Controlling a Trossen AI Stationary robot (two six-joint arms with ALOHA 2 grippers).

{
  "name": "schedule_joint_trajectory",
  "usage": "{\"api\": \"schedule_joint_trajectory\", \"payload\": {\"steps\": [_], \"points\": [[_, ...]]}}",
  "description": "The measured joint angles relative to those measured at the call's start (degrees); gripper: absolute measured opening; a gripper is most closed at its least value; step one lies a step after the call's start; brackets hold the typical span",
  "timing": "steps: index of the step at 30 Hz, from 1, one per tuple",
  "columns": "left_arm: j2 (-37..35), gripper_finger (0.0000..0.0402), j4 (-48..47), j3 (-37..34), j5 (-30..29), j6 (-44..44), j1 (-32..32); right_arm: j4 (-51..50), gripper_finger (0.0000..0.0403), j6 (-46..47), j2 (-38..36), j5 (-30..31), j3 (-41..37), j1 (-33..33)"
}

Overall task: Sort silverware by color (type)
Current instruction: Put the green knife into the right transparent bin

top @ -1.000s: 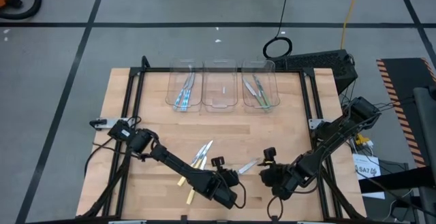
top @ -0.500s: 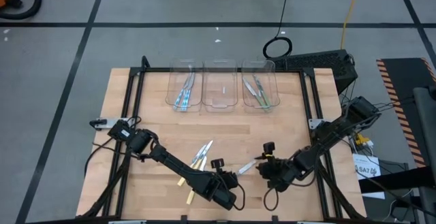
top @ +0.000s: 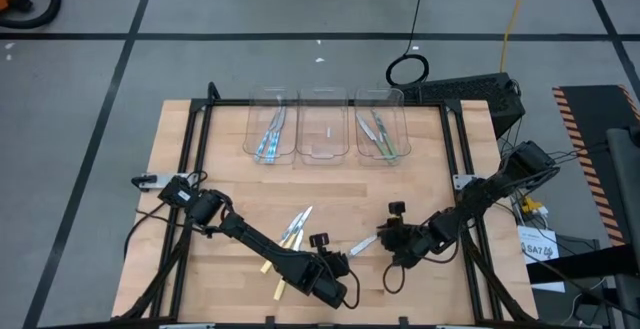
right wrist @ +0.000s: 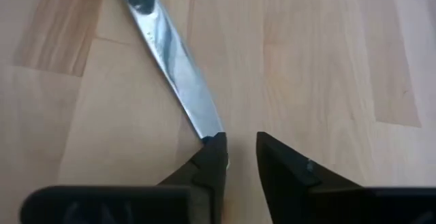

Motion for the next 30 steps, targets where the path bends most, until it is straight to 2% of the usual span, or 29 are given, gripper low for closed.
{"api": "schedule_joint_trajectory", "payload": {"steps": [7, 13, 21, 25, 30], "points": [[-0.02, 0.0030, 0.00, 0.00, 0.26, 0.00, 0.00, -0.05, 0.0030, 0.11, 0.00, -1.11, -0.10, -1.00], [-0.07, 0.0031, -0.47, 0.30, 1.14, -0.27, 0.00, -0.51, 0.0005, 0.36, -0.13, -5.05, -0.06, -1.64], [-0.15, 0.0031, -13.33, 10.22, 1.12, -7.78, -0.61, -1.01, 0.0003, 1.02, -0.15, -6.45, -0.02, -1.62], [-0.39, 0.0031, -12.85, 13.40, -0.96, -9.55, -2.57, -1.03, 0.0003, 1.13, -0.15, -6.69, 0.01, -1.62], [-0.20, 0.0032, -13.43, 12.73, -1.62, -10.52, -3.79, -1.07, 0.0004, 2.11, -0.13, -6.82, -0.02, -1.60]]}}
